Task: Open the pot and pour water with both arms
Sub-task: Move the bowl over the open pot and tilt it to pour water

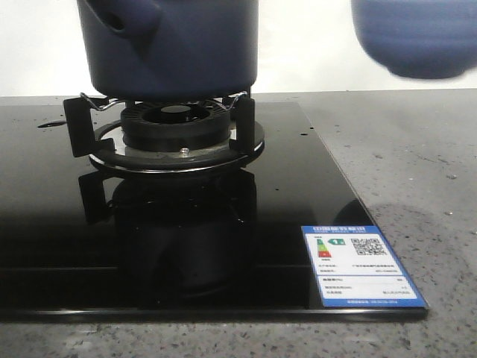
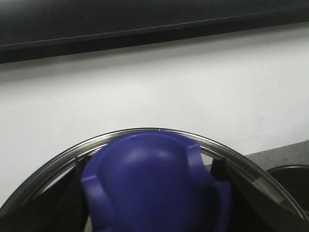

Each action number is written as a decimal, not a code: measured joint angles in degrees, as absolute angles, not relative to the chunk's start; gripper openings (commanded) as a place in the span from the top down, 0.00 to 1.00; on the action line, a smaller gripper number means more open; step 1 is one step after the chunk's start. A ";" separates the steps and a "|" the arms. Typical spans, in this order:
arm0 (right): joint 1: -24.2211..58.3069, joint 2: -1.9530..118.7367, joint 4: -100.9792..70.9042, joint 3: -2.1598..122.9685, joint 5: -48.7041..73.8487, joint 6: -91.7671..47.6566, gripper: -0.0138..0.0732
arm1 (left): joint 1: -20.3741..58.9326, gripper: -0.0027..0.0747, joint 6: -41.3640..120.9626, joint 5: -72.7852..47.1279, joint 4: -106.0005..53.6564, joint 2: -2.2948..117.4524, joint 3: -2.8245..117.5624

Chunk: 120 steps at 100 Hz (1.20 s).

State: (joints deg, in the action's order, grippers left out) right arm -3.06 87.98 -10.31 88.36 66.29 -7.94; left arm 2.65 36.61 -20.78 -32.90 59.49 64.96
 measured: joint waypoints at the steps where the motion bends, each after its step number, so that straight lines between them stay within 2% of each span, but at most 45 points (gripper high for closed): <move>1: -2.89 87.98 -10.31 88.36 66.46 -7.94 0.91 | 2.65 0.49 36.61 -20.78 -32.90 59.49 64.97; 41: 10.28 95.11 -11.80 112.14 72.94 -8.04 0.91 | 2.20 0.49 36.61 -20.78 -32.80 59.49 61.89; 66: 16.42 102.76 -16.16 123.71 68.06 -8.04 0.91 | 2.08 0.49 36.61 -20.78 -32.62 59.49 61.39; 98: 20.12 107.59 -21.47 124.70 53.38 -12.05 0.89 | 2.08 0.49 36.61 -20.78 -32.53 59.49 61.39; 120: 23.52 107.42 -20.94 118.88 41.20 -16.39 0.89 | 2.08 0.49 36.61 -20.78 -32.49 59.49 61.39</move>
State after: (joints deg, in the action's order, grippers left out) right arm 23.52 107.42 -20.94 118.88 41.20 -16.39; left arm 2.08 36.61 -20.78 -32.49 59.49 61.39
